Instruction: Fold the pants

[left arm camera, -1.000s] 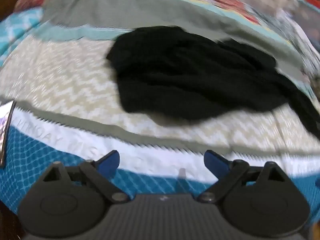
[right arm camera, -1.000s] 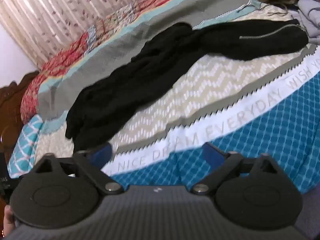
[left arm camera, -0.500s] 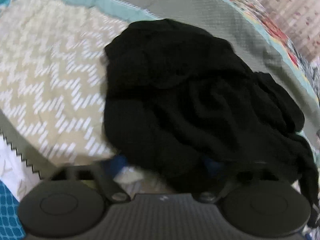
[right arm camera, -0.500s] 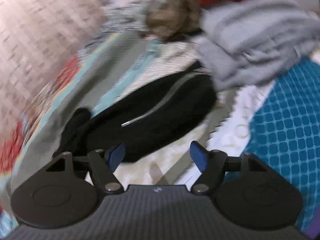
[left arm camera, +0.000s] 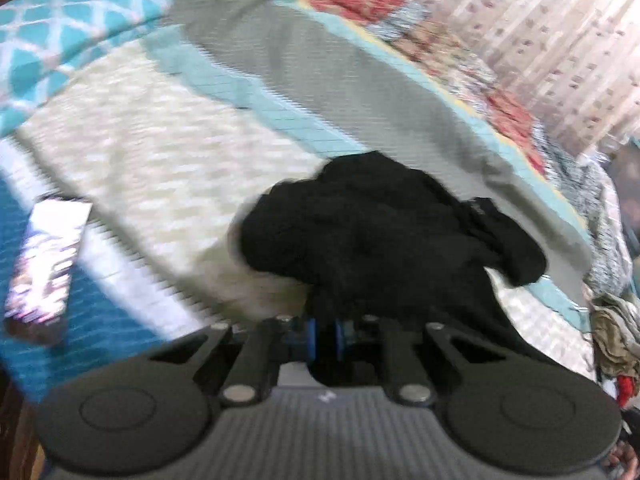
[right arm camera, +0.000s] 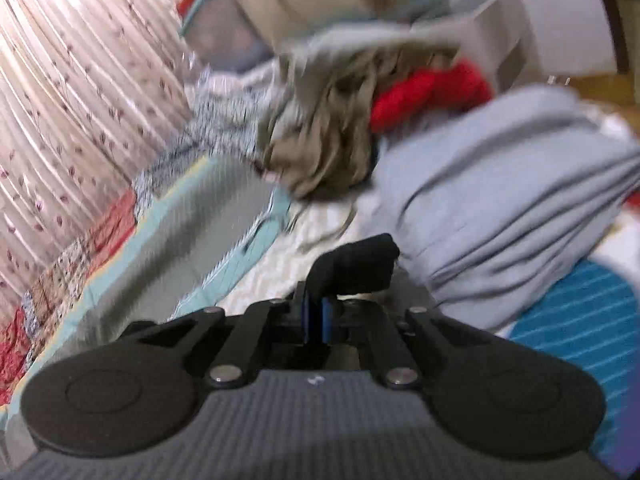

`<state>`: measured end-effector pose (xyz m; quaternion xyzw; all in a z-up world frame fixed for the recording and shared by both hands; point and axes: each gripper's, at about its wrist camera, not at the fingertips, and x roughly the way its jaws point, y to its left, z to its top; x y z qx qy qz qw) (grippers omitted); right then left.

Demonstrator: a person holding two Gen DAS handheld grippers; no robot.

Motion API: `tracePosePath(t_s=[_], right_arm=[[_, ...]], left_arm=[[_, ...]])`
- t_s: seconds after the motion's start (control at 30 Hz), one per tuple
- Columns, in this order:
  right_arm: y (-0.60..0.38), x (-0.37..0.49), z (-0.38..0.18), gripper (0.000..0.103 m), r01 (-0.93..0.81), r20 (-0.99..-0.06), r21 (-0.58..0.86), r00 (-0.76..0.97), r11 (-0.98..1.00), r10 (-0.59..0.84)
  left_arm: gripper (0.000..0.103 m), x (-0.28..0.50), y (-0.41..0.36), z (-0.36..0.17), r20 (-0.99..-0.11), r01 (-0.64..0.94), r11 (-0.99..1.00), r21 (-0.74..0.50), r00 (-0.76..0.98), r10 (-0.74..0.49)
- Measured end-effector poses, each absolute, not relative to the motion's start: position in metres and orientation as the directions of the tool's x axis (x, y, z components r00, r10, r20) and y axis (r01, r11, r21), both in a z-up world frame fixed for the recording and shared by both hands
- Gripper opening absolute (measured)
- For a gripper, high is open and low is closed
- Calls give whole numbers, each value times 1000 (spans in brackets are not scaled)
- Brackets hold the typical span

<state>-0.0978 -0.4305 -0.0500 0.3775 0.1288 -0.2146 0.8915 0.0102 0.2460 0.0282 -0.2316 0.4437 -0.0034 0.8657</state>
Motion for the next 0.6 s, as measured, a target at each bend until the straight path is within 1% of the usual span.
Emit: tracePosePath(t_s=[0.1,0.13,0.17,0.2,0.23,0.27,0.33,0.37,0.43,0.5,0.57,0.6], right_arm=[[-442,-116,-54,9,523,-412,563,849,639,-331],[-445,-119,-60,9,549,-439,533,830,644,-343],[-449,-117,-67,13,579,-474,502,805,642,-356],[-455,-112,-71,24,619,-512,476,772,624,-375],[-458,-114,-75,36,654,-547,457,741,603,-390],[-463,-121,-82,58,689,-570,452,712,567,-410],[-466,-139,-89,59,726,-565,472,684,500,-461],[-467,-143,-88,59,733,-563,466,678,496,-472],[-464,-144,-79,58,732,-542,436,678,525,-497],[-454,-138,-69,58,693,-489,424,717,584,-496],[-437,-122,-57,58,615,-447,417,780,670,-438],[-429,-107,-50,58,555,-432,414,817,721,-381]], left_arm=[[8,1,261,12,-812,-233,892,-387,544,-210],[12,-2,261,3,-832,-242,900,-363,519,-196],[16,-5,261,-9,-859,-262,909,-324,484,-167],[22,-7,262,-20,-885,-287,917,-277,448,-126],[20,-11,266,-27,-904,-312,926,-214,421,-68],[21,-18,271,-31,-909,-322,932,-168,417,-20],[34,-26,280,-27,-896,-342,927,-155,443,13],[36,-29,286,-21,-882,-360,917,-168,470,23],[37,-30,294,-8,-853,-382,907,-176,519,53],[37,-16,287,6,-827,-372,914,-163,556,79],[37,2,270,15,-807,-323,936,-142,586,80],[37,13,263,16,-794,-288,949,-130,604,75]])
